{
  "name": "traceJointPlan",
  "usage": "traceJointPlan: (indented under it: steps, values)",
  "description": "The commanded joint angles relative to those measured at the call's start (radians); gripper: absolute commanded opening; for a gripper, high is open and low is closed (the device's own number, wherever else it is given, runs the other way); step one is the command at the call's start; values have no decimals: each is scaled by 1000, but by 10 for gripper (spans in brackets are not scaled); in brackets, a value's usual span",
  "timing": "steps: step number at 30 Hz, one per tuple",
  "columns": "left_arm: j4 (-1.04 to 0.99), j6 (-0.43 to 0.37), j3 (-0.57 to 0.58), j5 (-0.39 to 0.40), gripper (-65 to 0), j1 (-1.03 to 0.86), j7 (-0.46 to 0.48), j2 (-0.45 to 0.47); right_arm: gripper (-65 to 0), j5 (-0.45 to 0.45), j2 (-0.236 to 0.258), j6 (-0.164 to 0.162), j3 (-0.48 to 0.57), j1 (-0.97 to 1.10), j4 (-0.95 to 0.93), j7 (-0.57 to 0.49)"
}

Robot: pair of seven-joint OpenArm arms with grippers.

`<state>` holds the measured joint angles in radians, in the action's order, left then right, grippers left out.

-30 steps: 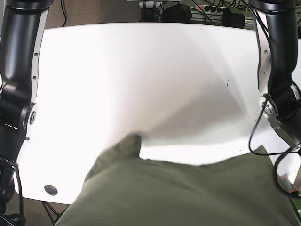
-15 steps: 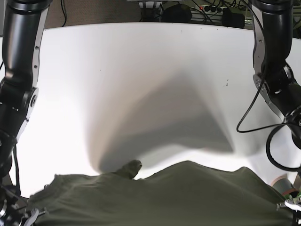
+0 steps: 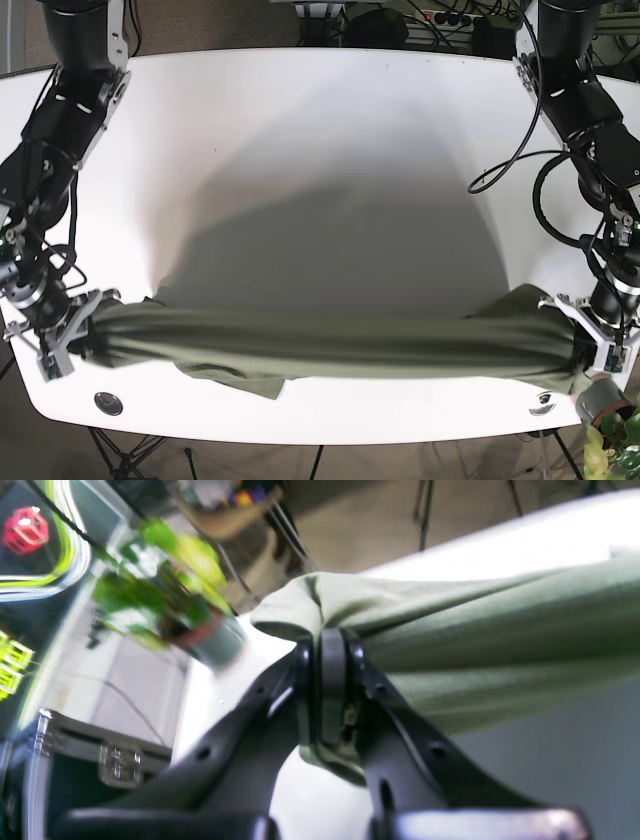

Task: Fold the T-shirt properly
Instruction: 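Lay the shirt flat on the table, pulling its hem edge taut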

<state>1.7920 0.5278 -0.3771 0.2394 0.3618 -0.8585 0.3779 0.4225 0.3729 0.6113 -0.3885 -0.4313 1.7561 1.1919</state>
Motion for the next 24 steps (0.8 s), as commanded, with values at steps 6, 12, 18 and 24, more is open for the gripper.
traceJointPlan:
  steps: [6, 12, 18, 24]
  values:
    - [82, 13, -58, -10, -650, -200, 28, 3, -626, -11, -81, -4, -128, 225, 126, -20]
    - [102, 16, -127, -10, -650, -344, 28, -27, -626, -11, -133, -4, -166, 355, 153, -20]
    - [104, 71, -190, -10, -650, -478, 29, -56, -626, -11, -165, -4, -175, 469, 181, -22]
    - [102, 140, -299, -16, -650, -562, 31, -112, -626, 8, -196, -4, -223, 550, 183, -22]
